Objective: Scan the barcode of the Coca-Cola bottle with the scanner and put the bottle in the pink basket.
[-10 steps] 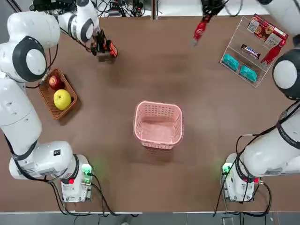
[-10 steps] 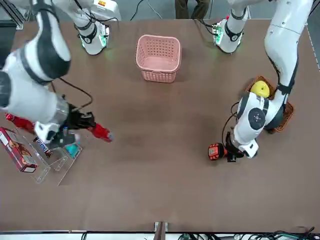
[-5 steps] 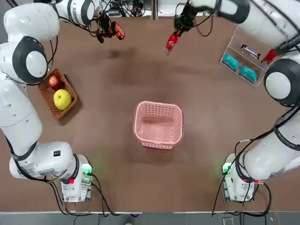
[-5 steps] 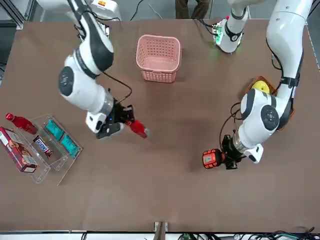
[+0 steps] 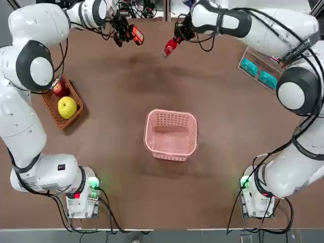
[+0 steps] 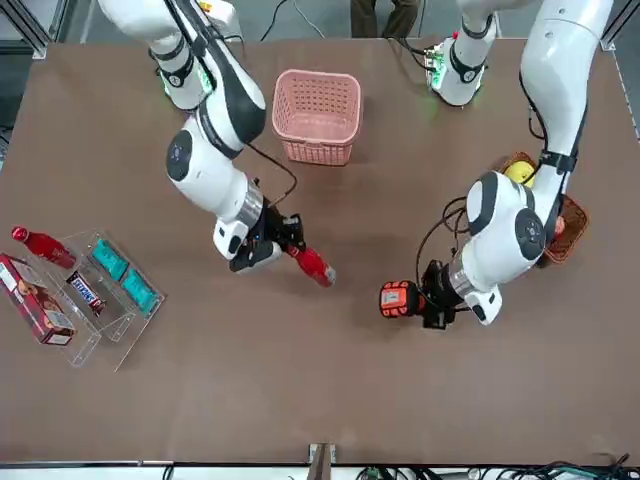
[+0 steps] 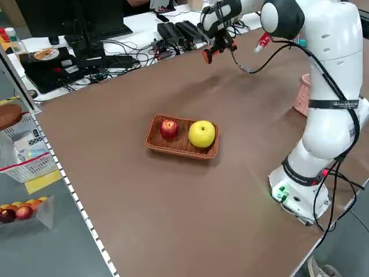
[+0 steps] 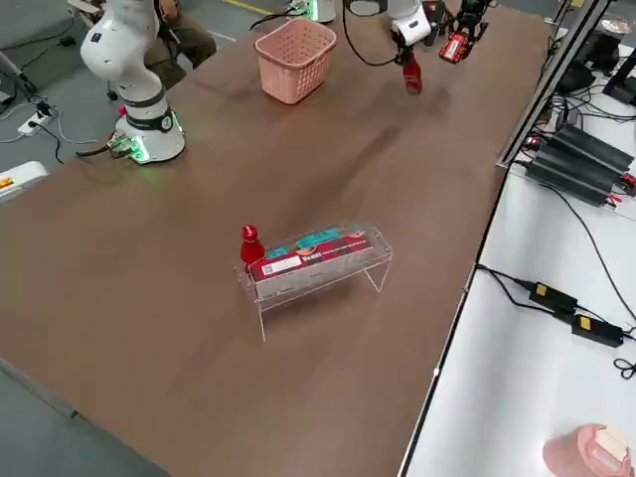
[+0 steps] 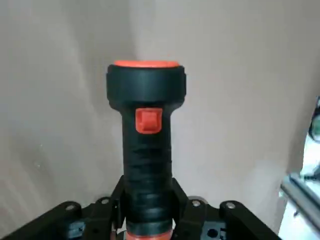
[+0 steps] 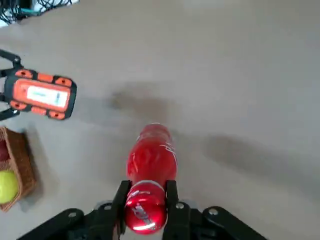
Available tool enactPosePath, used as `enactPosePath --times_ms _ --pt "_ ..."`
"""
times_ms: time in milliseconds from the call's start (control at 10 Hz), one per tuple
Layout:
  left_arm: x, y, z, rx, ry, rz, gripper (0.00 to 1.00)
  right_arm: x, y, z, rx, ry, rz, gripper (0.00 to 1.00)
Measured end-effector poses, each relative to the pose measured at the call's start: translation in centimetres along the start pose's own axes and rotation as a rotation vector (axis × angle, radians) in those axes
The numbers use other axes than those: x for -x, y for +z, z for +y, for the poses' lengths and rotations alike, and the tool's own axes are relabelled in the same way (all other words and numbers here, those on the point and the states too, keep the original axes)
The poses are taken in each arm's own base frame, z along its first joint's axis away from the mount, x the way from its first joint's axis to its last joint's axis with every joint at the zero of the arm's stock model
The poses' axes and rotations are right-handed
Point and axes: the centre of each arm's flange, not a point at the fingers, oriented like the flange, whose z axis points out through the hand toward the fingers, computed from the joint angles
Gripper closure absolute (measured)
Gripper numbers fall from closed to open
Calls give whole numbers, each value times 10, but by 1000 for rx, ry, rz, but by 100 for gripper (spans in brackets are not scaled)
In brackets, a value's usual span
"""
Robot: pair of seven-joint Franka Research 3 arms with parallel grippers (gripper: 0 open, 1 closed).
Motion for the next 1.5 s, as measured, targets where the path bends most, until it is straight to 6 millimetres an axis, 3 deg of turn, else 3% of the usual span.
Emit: enactPosePath --times_ms 200,400,800,1200,1500 --pt "8 -8 -3 -9 90 -55 64 1 33 -2 -9 -17 10 67" --pt "11 -13 -4 -8 128 -74 64 -3 48 -20 -39 -37 40 67" --pt "8 3 -16 -16 198 -152 64 5 55 -53 -119 -3 41 67" --pt "5 4 -17 -15 192 -147 64 6 59 -43 -115 22 31 67" --pt "5 2 -17 -10 193 -146 64 7 47 -47 -129 36 36 67"
